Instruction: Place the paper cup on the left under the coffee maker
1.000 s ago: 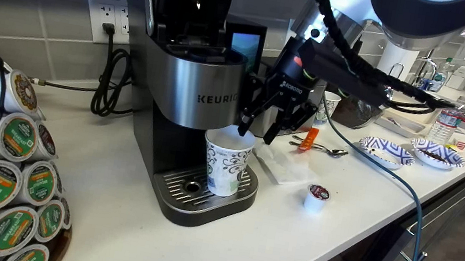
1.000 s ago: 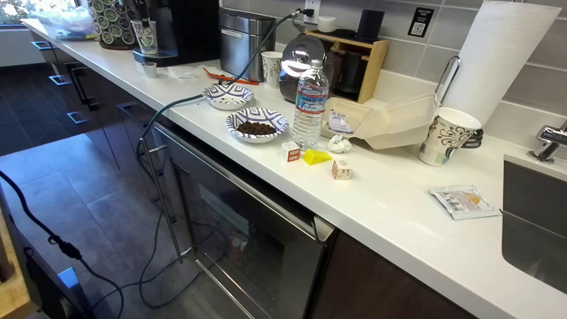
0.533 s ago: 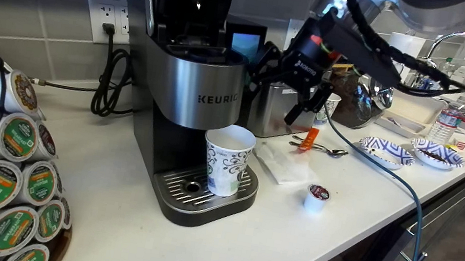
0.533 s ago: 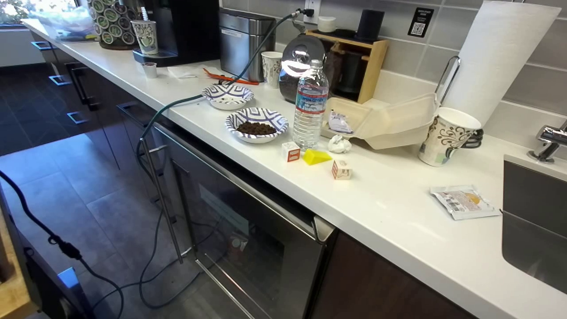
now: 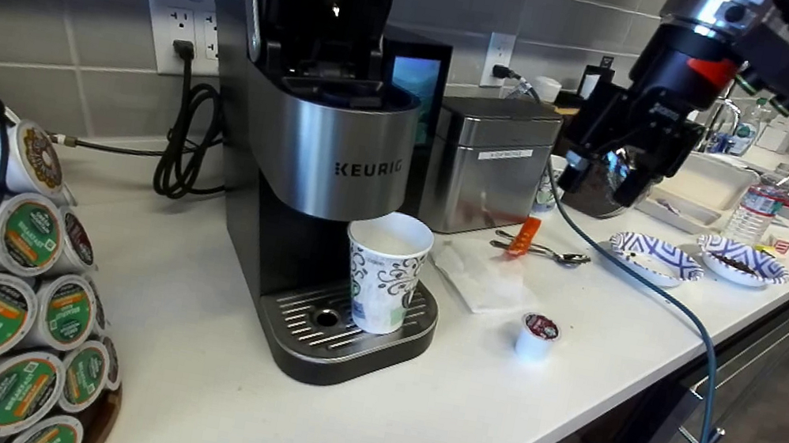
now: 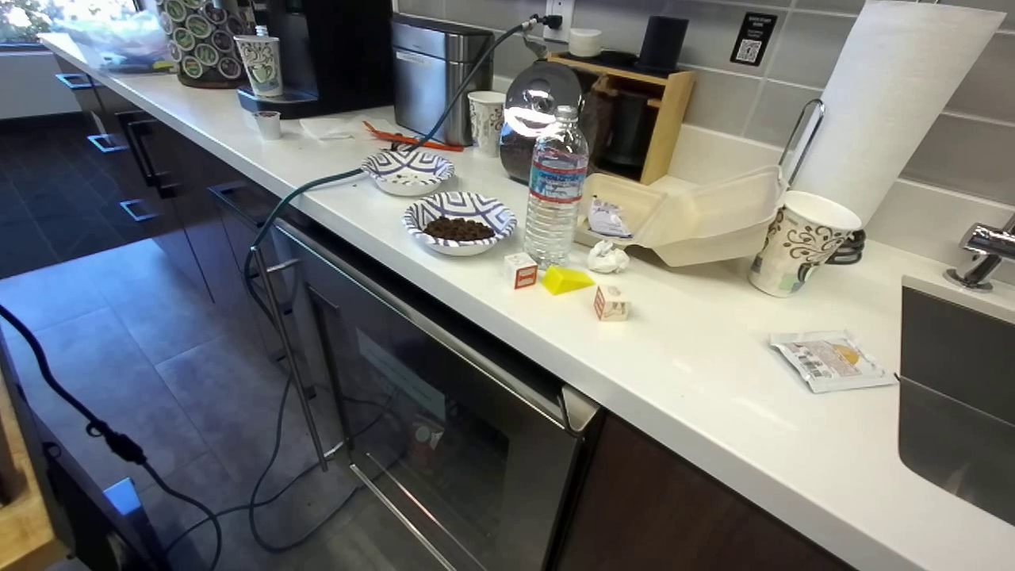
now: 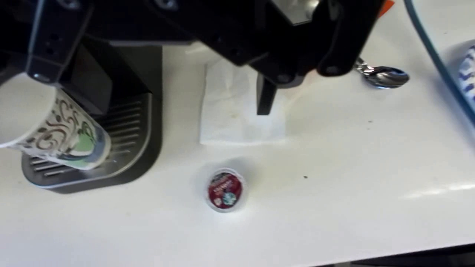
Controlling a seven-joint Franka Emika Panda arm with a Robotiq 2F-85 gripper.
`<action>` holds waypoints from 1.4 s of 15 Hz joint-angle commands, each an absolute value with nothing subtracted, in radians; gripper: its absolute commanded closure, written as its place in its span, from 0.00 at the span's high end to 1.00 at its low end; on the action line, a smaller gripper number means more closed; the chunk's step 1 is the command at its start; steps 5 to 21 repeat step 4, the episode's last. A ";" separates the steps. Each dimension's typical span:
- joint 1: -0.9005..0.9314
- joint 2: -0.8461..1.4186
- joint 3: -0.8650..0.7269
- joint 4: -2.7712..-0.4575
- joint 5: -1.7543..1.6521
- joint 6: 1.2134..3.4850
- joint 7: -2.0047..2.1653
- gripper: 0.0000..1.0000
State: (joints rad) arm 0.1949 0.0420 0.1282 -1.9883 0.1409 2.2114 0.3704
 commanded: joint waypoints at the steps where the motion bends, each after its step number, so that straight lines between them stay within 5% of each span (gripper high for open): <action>1: 0.164 -0.158 0.126 -2.207 0.095 2.281 0.261 1.00; 2: 0.164 -0.048 0.136 -2.083 0.105 2.223 0.318 1.00; 21: 0.154 -0.118 0.136 -2.148 0.106 2.245 0.280 1.00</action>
